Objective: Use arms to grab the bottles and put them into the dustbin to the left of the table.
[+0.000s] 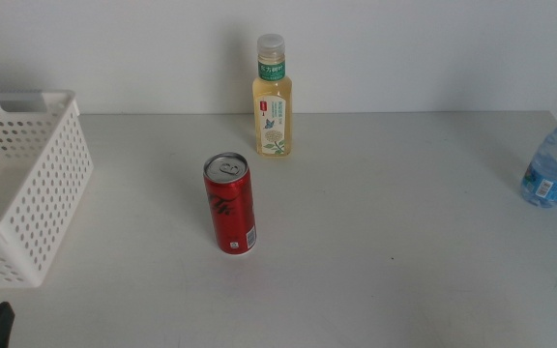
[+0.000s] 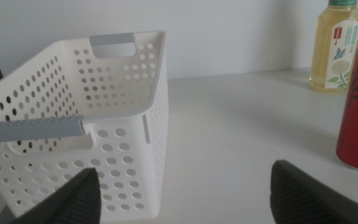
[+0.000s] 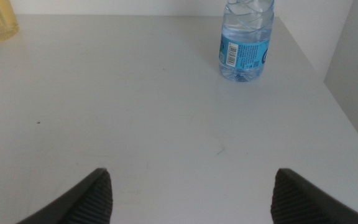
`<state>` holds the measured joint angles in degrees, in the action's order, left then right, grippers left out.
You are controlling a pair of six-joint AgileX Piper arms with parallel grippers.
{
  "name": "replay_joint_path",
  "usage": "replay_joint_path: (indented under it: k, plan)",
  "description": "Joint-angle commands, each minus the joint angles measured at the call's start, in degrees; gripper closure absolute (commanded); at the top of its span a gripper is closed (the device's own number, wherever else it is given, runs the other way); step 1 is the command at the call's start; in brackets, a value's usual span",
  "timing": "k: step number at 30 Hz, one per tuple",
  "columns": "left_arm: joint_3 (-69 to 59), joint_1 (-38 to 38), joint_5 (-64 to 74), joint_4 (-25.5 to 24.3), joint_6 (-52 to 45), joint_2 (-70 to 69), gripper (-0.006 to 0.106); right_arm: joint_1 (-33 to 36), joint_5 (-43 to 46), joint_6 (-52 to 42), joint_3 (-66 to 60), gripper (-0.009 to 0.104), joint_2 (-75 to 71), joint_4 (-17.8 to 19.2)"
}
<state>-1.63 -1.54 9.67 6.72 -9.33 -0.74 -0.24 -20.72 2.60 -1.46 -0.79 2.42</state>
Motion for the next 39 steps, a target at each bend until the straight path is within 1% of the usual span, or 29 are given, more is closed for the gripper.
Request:
replay_joint_path:
  k: [1, 8, 14, 18, 22, 26, 30, 34, 39]
  plan:
    - [-0.08, 0.92, -4.65, 0.49, 0.28, -1.19, 0.007, -0.37, 2.28, -0.69, 0.4, 0.03, -1.23, 0.71]
    - [-0.08, 6.65, -9.67, 0.49, 0.28, 4.39, 0.007, -0.37, 2.28, -0.69, 0.4, 0.03, -1.23, 0.71]
    - [-0.08, 16.06, -23.34, -0.09, 0.28, 16.96, 0.007, -0.37, 2.28, -0.69, 0.4, 0.03, -1.23, 0.71]
    - [-0.08, 23.03, -35.1, 0.06, 0.28, 29.07, 0.007, -0.37, 2.28, -0.69, 0.4, 0.03, -1.23, 0.71]
    - [-0.08, 28.64, -50.5, 0.06, 0.48, 43.27, 0.007, -0.37, 2.28, -0.69, 0.4, 0.03, -1.23, 0.71]
    - [-0.08, 33.08, -68.99, 0.06, 0.53, 56.69, 0.007, -0.37, 2.28, -0.69, 0.4, 0.03, -1.23, 0.71]
    - [-0.15, 35.16, -84.76, 0.0, 0.53, 68.58, 0.007, -0.37, 2.28, -0.69, 0.4, 0.03, -1.23, 0.71]
    - [-0.32, 35.16, -85.0, -0.41, 6.25, 74.98, 0.007, -0.37, 2.28, -0.69, 0.4, 0.03, -1.23, 0.71]
    - [-0.19, 35.16, -85.0, -0.36, 6.31, 77.26, 0.007, -0.37, 2.28, -0.69, 0.4, 0.03, -1.23, 0.71]
